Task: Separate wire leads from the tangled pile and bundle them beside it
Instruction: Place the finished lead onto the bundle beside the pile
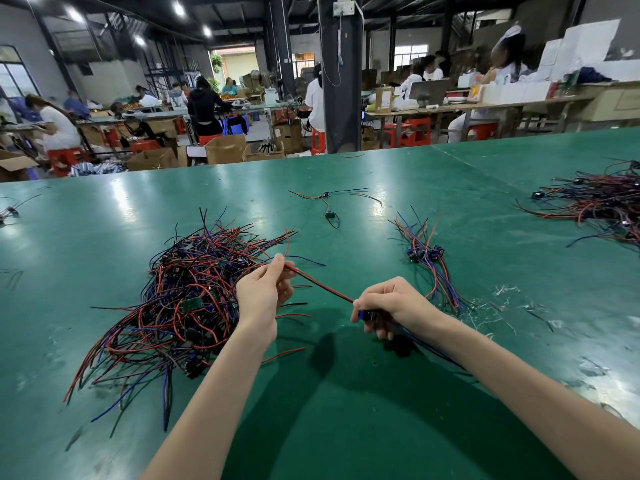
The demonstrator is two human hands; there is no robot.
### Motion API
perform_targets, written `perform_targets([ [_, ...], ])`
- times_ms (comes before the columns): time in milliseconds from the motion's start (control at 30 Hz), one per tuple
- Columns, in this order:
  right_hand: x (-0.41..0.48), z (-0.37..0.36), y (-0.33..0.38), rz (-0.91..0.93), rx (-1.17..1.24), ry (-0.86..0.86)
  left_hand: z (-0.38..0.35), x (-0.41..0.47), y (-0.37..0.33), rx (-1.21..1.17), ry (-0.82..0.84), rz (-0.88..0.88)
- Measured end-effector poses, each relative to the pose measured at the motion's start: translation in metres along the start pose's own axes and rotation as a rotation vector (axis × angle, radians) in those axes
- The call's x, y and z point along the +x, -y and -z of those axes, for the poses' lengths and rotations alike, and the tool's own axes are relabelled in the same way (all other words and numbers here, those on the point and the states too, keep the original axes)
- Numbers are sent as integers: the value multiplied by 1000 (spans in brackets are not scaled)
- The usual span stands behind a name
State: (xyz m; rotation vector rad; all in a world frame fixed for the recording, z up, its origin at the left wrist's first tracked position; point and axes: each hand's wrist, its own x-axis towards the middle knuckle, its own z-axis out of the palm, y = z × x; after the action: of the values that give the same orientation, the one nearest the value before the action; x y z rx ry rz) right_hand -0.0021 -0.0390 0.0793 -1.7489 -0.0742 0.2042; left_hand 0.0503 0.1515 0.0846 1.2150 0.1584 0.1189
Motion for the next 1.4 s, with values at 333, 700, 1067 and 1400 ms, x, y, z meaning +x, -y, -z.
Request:
perform_targets([
  [333, 3, -1, -1, 84, 62, -86, -26, -31, 35, 217, 398, -20],
  [700, -2, -5, 2, 79, -6, -52, -17, -23, 25, 134, 224, -90],
  [1067, -2, -5, -1, 71, -50, 2, 5, 4, 11, 300, -61, -312],
  [1400, -4, -4, 2, 39, -11, 75, 0, -4, 7, 133, -54, -221],
])
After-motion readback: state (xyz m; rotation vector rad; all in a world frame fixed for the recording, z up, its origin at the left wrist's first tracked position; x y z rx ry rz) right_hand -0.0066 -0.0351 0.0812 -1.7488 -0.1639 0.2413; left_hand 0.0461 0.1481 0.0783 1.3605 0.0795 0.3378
